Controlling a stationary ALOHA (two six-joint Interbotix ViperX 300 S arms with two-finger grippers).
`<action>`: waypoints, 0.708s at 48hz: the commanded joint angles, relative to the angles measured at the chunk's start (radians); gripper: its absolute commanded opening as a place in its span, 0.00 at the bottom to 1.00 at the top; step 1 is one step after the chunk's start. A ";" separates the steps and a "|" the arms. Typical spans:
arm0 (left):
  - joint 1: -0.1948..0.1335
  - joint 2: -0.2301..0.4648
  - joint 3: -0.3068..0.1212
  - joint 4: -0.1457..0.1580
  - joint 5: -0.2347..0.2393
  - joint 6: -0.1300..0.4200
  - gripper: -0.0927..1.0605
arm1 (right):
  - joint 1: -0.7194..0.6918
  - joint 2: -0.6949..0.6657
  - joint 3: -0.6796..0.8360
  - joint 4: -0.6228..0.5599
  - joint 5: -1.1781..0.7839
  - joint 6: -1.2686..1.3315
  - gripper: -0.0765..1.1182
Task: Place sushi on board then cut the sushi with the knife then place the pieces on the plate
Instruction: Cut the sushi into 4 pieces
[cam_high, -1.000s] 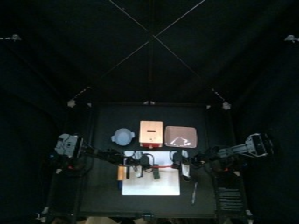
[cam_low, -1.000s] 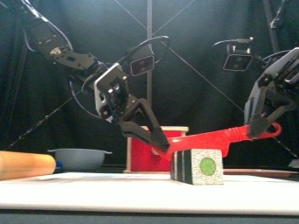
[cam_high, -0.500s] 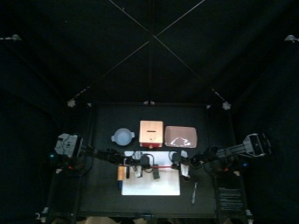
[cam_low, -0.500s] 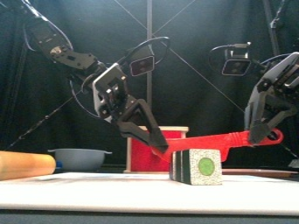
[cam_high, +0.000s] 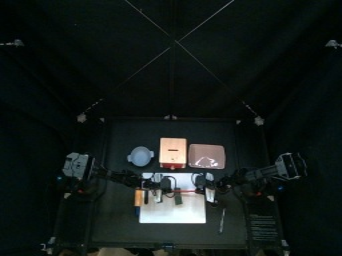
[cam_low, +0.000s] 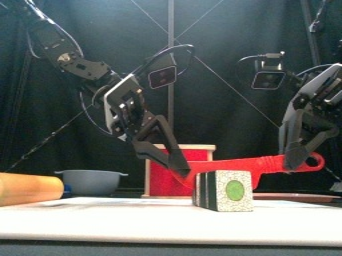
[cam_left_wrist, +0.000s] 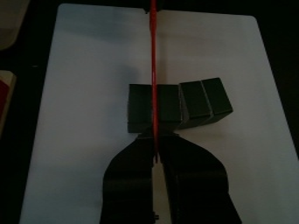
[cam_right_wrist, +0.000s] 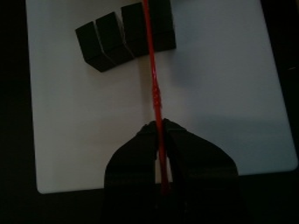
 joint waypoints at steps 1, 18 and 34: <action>0.003 0.002 -0.011 0.000 0.008 -0.002 0.41 | -0.006 0.002 -0.020 0.006 0.006 0.006 0.42; 0.003 0.009 -0.005 -0.008 0.025 -0.002 0.41 | -0.011 0.032 -0.034 0.015 0.006 0.006 0.42; 0.003 -0.034 -0.011 0.011 0.023 0.003 0.41 | -0.028 -0.005 -0.037 0.012 -0.008 0.002 0.42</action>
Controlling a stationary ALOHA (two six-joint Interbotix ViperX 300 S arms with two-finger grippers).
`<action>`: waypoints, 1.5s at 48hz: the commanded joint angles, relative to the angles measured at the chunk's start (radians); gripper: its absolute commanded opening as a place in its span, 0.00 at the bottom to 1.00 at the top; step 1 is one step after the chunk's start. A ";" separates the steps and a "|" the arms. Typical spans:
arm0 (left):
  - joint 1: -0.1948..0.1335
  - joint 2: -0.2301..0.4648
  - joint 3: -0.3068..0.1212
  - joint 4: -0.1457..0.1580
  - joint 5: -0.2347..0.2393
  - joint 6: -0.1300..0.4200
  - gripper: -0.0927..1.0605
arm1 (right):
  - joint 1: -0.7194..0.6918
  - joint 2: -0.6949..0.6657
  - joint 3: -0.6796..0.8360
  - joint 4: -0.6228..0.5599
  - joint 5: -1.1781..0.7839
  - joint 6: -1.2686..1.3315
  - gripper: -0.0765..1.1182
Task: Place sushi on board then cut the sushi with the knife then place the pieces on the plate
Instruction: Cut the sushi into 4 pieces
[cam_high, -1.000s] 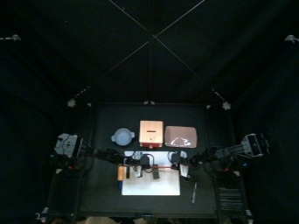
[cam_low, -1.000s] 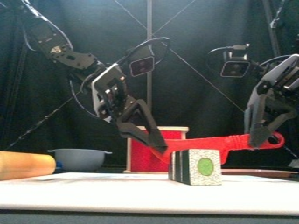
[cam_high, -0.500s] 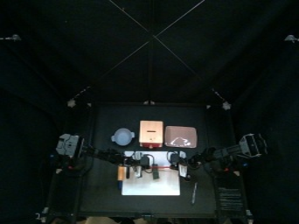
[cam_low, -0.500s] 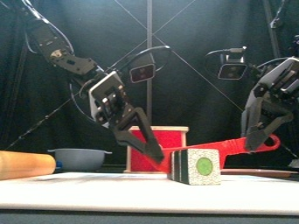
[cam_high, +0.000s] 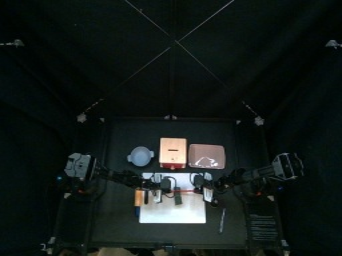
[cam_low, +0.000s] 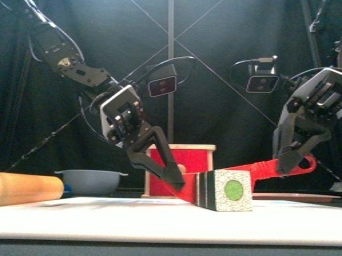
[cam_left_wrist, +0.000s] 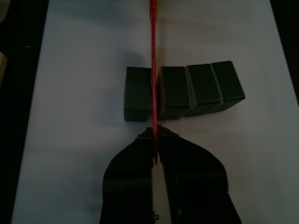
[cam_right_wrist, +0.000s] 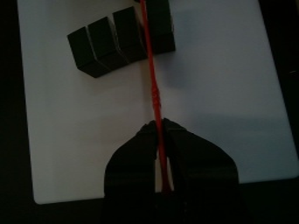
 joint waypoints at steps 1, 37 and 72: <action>0.002 -0.051 -0.012 0.018 -0.002 0.002 0.41 | -0.014 -0.049 -0.012 -0.008 -0.008 0.002 0.42; -0.006 -0.140 -0.014 0.058 -0.003 0.002 0.41 | -0.028 -0.187 -0.018 -0.025 -0.064 0.003 0.42; -0.061 -0.129 -0.014 0.017 -0.003 -0.006 0.41 | 0.044 -0.179 -0.018 0.043 -0.060 0.005 0.42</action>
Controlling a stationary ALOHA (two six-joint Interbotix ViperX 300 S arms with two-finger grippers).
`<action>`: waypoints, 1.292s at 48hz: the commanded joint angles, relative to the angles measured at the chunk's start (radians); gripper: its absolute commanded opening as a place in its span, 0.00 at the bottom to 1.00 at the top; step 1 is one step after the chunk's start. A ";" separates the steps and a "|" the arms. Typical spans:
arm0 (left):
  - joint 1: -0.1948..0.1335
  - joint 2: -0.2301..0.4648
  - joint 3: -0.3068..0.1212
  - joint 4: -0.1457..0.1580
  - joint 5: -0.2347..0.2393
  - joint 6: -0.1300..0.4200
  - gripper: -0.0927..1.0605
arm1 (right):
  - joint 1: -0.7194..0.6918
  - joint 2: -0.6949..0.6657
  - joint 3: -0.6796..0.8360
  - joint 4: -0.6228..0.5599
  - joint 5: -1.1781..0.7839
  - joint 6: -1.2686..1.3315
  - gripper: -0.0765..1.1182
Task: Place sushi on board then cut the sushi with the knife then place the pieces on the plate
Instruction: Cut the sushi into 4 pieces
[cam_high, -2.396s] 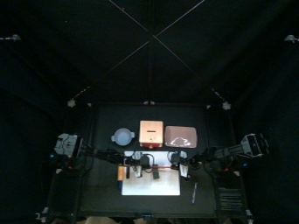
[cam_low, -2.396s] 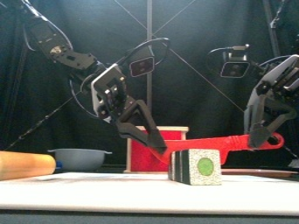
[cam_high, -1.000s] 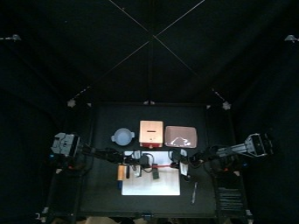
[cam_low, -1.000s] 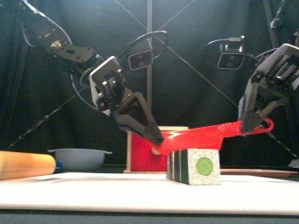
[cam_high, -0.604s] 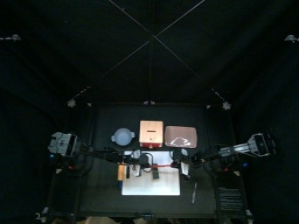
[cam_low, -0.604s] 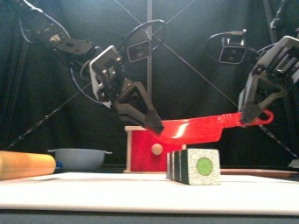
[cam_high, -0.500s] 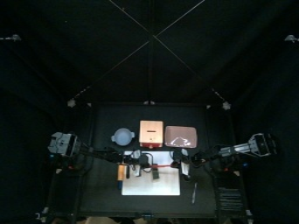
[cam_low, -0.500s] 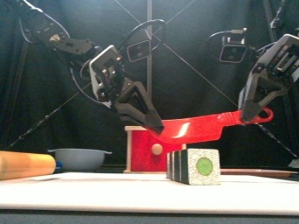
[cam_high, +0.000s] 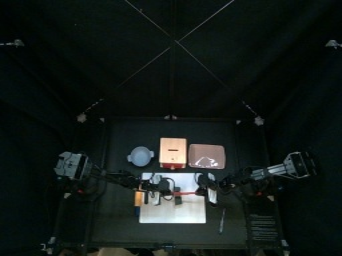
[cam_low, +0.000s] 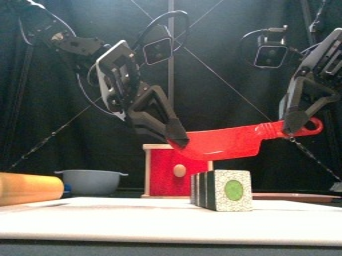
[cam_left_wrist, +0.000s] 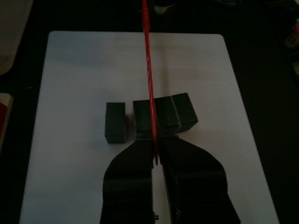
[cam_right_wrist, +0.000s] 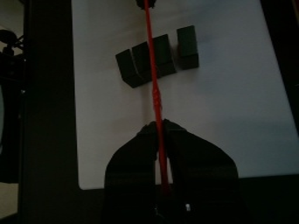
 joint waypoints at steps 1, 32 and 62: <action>-0.006 -0.018 -0.015 -0.008 -0.008 0.002 0.41 | 0.002 -0.002 -0.018 0.003 0.009 0.006 0.42; -0.021 0.017 -0.017 -0.037 -0.003 0.002 0.41 | 0.002 0.061 -0.020 0.003 0.014 0.008 0.42; -0.032 0.017 -0.012 -0.051 -0.003 0.002 0.41 | 0.005 0.061 -0.020 0.012 0.015 0.008 0.42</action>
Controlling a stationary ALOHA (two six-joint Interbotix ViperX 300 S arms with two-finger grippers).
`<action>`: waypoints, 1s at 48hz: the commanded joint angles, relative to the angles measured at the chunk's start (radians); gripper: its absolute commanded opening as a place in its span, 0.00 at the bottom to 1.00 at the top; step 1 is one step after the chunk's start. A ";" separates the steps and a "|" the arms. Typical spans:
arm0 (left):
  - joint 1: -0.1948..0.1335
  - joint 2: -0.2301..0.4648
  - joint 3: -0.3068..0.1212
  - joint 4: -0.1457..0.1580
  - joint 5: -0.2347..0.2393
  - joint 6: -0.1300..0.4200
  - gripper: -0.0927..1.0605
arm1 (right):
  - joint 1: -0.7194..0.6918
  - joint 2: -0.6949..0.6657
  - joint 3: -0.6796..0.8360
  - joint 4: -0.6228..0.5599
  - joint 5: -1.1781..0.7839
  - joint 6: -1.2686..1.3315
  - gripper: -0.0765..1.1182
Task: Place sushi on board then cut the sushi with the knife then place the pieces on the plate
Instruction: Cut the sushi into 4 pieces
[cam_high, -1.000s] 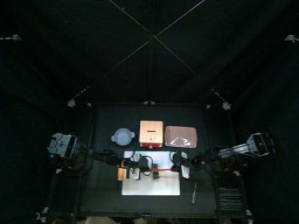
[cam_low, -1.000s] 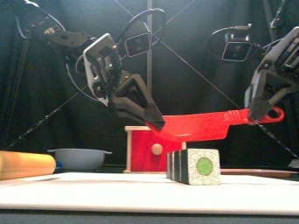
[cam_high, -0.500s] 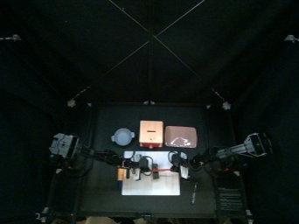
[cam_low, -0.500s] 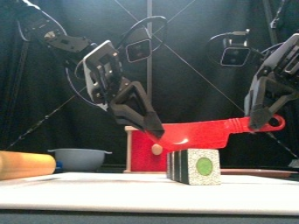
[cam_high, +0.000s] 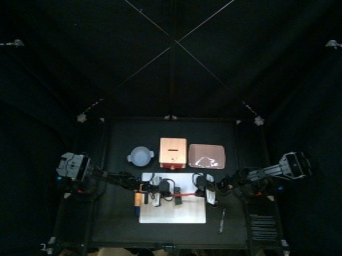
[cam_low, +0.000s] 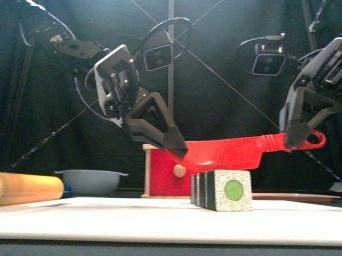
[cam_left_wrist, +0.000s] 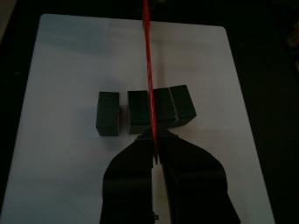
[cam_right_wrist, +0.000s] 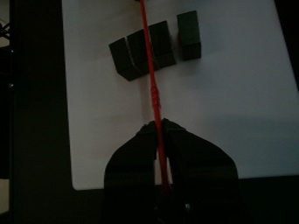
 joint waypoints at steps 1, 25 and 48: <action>-0.011 -0.011 -0.009 0.000 -0.003 0.002 0.41 | -0.002 -0.011 -0.012 0.003 0.003 0.006 0.42; -0.009 0.021 -0.014 -0.002 -0.003 0.000 0.41 | -0.009 0.023 -0.014 0.003 0.005 0.006 0.42; -0.011 0.048 -0.015 -0.006 -0.005 0.000 0.41 | -0.002 0.086 -0.012 0.034 0.023 0.006 0.42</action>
